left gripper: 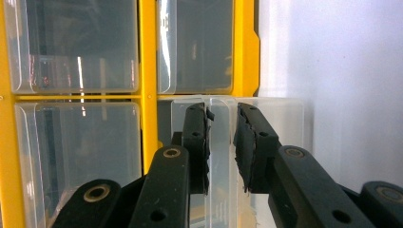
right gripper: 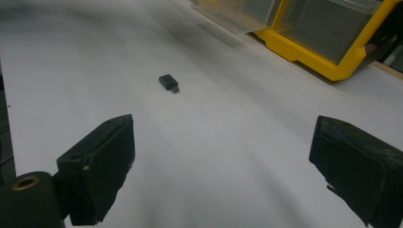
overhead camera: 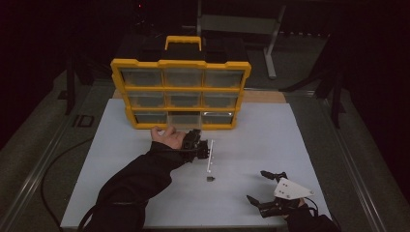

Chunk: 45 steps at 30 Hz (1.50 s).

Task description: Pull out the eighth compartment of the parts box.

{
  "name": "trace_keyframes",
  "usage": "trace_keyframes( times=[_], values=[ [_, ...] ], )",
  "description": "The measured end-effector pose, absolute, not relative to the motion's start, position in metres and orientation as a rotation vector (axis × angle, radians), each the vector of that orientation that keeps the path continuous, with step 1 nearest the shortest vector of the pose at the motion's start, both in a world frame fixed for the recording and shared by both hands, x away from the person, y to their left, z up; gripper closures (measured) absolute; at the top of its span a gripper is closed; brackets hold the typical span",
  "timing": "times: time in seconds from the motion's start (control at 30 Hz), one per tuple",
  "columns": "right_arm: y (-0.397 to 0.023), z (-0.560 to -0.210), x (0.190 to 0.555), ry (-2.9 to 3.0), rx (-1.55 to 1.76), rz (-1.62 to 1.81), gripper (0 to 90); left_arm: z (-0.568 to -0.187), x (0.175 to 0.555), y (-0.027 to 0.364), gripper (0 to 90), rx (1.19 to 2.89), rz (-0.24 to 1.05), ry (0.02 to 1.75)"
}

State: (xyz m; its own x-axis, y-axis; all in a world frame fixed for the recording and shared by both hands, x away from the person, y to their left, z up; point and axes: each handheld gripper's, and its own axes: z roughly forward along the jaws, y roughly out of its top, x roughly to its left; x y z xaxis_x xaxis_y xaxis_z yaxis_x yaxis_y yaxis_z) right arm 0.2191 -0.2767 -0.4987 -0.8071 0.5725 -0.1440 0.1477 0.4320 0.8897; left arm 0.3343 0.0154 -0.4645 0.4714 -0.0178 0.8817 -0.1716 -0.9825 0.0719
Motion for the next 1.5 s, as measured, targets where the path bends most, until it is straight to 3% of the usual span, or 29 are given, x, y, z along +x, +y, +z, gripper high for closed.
trace_keyframes(
  times=[1.13, 1.17, 1.27, 1.33, 1.5],
  values=[
    [-0.277, -0.498, 0.219, 2.261, 0.605, 1.339, 8.1, -0.467, 0.337, 0.020, 73.2, 2.541, 1.505, -0.178],
    [-0.277, -0.498, 0.219, 2.260, 0.605, 1.338, 8.1, -0.468, 0.337, 0.021, 70.5, 2.554, 1.493, -0.177],
    [-0.277, -0.498, 0.219, 2.261, 0.606, 1.338, 8.1, -0.478, 0.335, 0.021, 46.7, 2.539, 1.539, -0.203],
    [-0.277, -0.499, 0.219, 2.262, 0.608, 1.339, 8.1, -0.480, 0.334, 0.021, 37.1, 2.543, 1.529, -0.172],
    [-0.276, -0.499, 0.219, 2.265, 0.612, 1.339, 8.1, -0.477, 0.333, 0.021, 22.1, 2.539, 1.469, -0.124]
  ],
)
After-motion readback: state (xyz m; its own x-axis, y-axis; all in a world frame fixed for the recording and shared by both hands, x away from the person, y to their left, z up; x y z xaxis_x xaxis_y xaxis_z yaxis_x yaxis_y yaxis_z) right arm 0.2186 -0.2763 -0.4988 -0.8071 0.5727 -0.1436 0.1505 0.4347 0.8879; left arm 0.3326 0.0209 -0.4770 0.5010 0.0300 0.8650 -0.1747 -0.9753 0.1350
